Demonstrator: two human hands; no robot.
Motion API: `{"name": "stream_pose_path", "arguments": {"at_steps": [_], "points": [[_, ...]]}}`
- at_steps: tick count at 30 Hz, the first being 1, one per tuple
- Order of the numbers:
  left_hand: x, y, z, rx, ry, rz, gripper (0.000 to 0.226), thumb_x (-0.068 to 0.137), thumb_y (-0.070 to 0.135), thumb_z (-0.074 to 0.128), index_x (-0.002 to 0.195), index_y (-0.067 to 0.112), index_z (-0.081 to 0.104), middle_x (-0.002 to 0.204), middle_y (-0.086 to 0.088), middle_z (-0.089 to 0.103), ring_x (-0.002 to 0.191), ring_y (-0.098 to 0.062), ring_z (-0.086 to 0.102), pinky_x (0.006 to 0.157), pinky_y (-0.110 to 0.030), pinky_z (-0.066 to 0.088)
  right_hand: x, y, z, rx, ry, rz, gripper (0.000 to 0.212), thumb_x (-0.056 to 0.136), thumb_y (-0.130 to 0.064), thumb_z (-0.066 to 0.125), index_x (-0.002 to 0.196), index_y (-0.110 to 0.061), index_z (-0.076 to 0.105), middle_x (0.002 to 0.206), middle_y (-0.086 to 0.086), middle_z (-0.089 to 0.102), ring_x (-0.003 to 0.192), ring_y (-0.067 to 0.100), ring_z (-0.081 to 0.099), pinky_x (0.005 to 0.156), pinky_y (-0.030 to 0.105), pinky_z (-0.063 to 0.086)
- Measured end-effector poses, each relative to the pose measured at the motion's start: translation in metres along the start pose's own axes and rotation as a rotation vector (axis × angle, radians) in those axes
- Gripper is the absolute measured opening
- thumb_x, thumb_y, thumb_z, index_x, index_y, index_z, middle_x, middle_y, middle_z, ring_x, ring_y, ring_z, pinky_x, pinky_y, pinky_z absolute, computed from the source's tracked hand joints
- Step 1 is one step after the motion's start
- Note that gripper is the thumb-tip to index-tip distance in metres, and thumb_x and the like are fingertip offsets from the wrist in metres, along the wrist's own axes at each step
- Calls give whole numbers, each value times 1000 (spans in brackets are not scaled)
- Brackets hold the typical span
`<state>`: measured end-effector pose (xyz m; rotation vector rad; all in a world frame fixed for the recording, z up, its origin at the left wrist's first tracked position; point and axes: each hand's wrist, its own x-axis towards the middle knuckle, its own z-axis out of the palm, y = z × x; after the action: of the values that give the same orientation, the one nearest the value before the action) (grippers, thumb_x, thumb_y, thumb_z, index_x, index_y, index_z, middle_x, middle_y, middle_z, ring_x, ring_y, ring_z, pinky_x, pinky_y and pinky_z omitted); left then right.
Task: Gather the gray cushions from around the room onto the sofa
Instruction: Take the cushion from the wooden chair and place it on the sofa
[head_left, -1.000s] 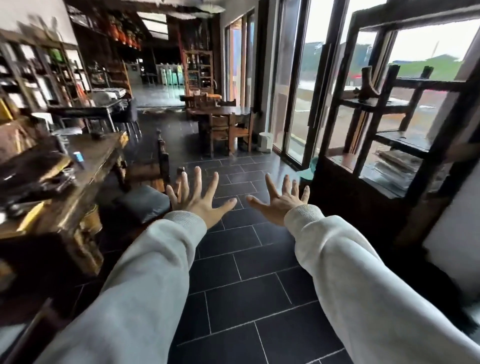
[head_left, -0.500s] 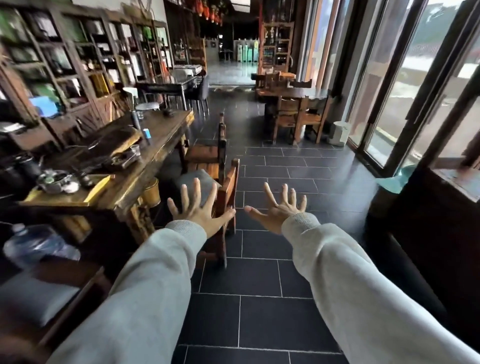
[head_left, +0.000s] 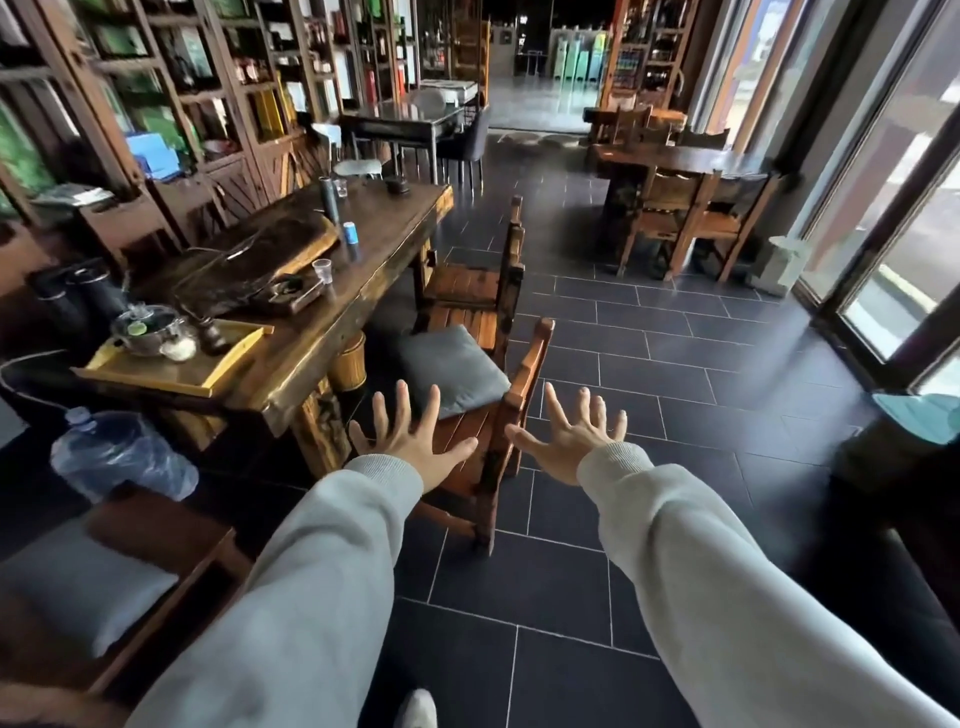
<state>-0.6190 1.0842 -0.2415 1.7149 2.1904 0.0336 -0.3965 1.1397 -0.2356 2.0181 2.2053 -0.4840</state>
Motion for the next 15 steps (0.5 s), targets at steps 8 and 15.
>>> {"name": "stream_pose_path", "arguments": {"at_steps": [8, 15], "points": [[145, -54, -26, -93, -92, 22, 98, 87, 89, 31, 159, 47, -21, 167, 3, -39, 153, -31, -35, 122, -66, -14, 139, -78, -6, 15, -30, 51, 111, 69, -102, 6, 164, -48, -12, 177, 13, -11, 162, 36, -12, 122, 63, -14], [244, -102, -41, -147, -187, -47, 97, 94, 79, 41, 163, 41, -15, 169, 1, -34, 155, -33, -30, 125, -65, -1, 239, -128, 9, 93, -137, 60, 103, 79, -98, 13, 167, -46, -3, 178, 12, -2, 163, 36, 1, 127, 59, -1]]}}
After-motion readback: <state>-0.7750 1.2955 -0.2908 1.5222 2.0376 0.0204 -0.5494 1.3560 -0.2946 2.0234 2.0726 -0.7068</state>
